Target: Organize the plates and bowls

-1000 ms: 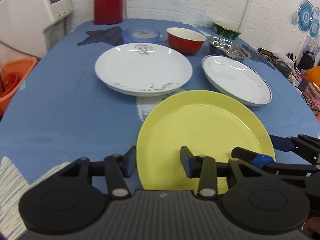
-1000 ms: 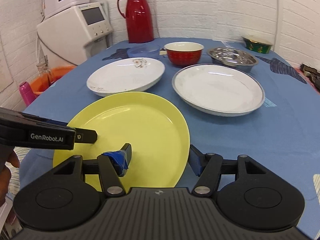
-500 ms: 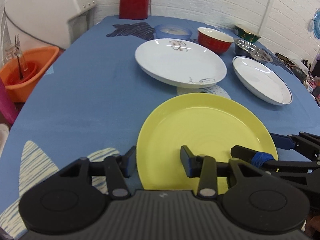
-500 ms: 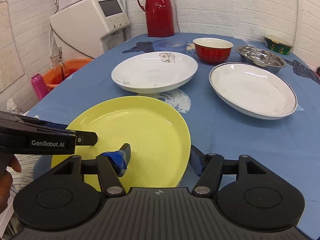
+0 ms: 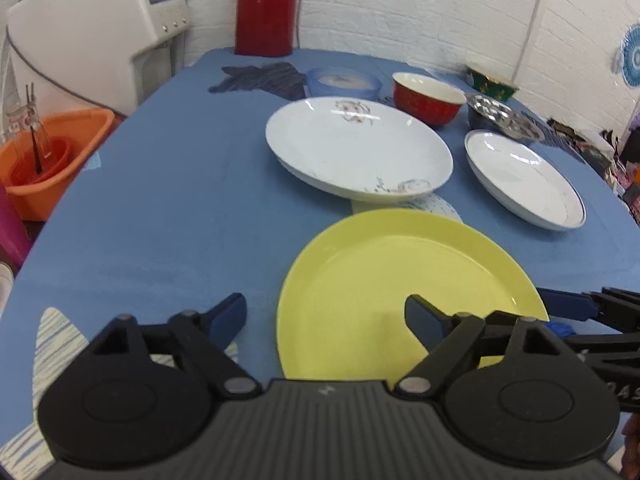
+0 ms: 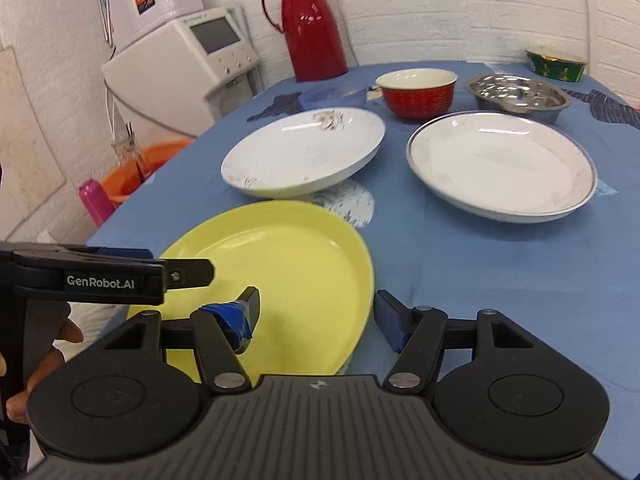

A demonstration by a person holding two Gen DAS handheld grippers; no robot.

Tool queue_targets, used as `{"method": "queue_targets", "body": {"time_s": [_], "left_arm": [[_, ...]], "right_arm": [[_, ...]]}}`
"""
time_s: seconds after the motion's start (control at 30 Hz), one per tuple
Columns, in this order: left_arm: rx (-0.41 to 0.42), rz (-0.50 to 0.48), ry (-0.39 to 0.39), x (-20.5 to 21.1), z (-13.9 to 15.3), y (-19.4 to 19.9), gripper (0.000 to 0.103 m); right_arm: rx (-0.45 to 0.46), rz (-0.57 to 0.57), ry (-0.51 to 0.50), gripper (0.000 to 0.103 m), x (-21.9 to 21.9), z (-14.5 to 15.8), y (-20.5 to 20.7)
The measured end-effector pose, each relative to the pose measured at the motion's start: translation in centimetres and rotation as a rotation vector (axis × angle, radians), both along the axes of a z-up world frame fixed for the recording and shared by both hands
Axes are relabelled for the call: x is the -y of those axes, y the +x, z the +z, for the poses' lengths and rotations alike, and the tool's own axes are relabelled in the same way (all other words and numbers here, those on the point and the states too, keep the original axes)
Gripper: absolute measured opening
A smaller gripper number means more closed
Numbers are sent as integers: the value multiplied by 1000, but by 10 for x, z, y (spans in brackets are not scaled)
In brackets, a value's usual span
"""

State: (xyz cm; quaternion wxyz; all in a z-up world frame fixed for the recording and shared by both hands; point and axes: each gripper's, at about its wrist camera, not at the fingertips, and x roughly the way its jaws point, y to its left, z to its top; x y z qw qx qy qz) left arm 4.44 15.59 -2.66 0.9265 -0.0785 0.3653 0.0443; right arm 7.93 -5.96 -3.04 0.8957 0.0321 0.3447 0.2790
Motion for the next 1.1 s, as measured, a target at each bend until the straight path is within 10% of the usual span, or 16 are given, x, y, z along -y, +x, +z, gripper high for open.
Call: {"method": "queue_targets", "body": {"time_s": [0.37,0.73,1.1], "left_arm": [[54,61,-74,-49,37,60,92],[-45,70,-68,-71,23,149,91],[-88,39,-50,-64,6,169,91]], "right_arm": [[140,58,-92,50,-29,49,81],[25,93,-163,51,-82,25,184],[-53,140,-209,56,-95,2,188]]}}
